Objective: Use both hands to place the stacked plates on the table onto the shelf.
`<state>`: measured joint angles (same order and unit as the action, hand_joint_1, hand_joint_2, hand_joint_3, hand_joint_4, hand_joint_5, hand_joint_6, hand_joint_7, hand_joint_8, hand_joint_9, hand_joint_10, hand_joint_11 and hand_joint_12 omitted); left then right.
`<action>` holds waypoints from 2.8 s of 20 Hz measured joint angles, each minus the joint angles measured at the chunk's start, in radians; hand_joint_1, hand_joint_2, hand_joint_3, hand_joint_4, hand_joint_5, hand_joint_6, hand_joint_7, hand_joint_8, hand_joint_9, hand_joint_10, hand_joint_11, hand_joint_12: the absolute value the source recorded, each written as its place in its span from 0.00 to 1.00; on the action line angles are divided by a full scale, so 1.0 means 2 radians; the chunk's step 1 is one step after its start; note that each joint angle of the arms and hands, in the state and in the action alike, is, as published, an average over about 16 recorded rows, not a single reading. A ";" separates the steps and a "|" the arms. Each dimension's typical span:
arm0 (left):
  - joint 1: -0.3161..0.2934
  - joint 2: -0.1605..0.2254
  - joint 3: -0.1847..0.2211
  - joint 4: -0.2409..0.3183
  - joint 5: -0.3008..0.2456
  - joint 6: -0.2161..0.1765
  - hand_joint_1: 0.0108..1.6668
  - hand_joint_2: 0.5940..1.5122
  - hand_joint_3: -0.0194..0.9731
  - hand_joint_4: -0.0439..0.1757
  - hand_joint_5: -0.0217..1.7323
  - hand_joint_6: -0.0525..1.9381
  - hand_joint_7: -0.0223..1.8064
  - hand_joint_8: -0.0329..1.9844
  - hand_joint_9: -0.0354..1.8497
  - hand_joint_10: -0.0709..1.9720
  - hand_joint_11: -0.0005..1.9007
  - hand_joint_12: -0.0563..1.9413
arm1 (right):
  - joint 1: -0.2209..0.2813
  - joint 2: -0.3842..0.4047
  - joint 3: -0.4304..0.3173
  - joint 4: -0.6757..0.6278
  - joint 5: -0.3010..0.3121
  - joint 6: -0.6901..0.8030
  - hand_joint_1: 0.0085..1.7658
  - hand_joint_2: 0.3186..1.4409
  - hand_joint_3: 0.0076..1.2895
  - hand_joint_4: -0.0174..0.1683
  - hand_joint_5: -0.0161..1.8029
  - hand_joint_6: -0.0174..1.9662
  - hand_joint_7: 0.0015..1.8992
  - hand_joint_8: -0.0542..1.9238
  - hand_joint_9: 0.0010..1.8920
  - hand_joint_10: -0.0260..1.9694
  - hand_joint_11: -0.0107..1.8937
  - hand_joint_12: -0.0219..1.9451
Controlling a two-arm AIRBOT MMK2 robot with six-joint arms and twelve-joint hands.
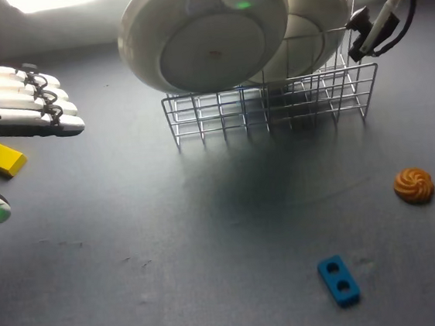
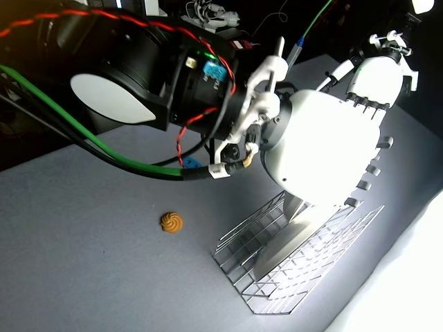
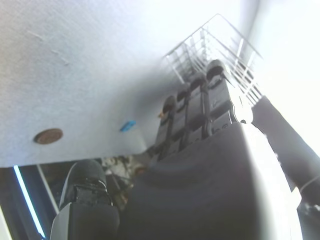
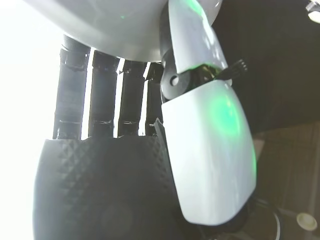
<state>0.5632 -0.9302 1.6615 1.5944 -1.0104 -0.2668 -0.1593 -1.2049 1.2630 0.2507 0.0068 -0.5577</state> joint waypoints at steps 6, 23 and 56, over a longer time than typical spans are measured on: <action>-0.002 0.000 -0.002 0.003 0.000 0.000 0.01 0.60 0.04 0.21 0.03 0.03 0.03 0.02 0.03 0.04 0.01 0.03 | -0.013 -0.009 0.017 0.000 0.001 -0.010 0.77 0.64 0.00 0.02 0.47 0.48 0.54 0.47 0.50 0.62 0.42 0.67; -0.006 0.000 -0.004 0.006 0.000 0.000 0.01 0.60 0.04 0.21 0.03 0.03 0.03 0.02 0.03 0.04 0.01 0.03 | -0.055 -0.019 0.031 -0.007 0.028 -0.020 0.77 0.64 0.00 0.02 0.46 0.48 0.52 0.50 0.49 0.64 0.40 0.68; -0.035 0.017 -0.050 0.021 -0.009 0.009 0.01 0.62 0.04 0.21 0.06 0.05 0.08 0.04 0.07 0.06 0.02 0.14 | -0.057 0.104 -0.093 -0.123 0.131 -0.234 0.57 0.65 0.00 0.10 0.48 0.04 0.51 0.05 0.52 0.06 0.31 0.59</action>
<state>0.4929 -0.8962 1.5617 1.6358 -1.0278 -0.2485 -0.2729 -0.9977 1.0763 0.0056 0.2692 -1.0261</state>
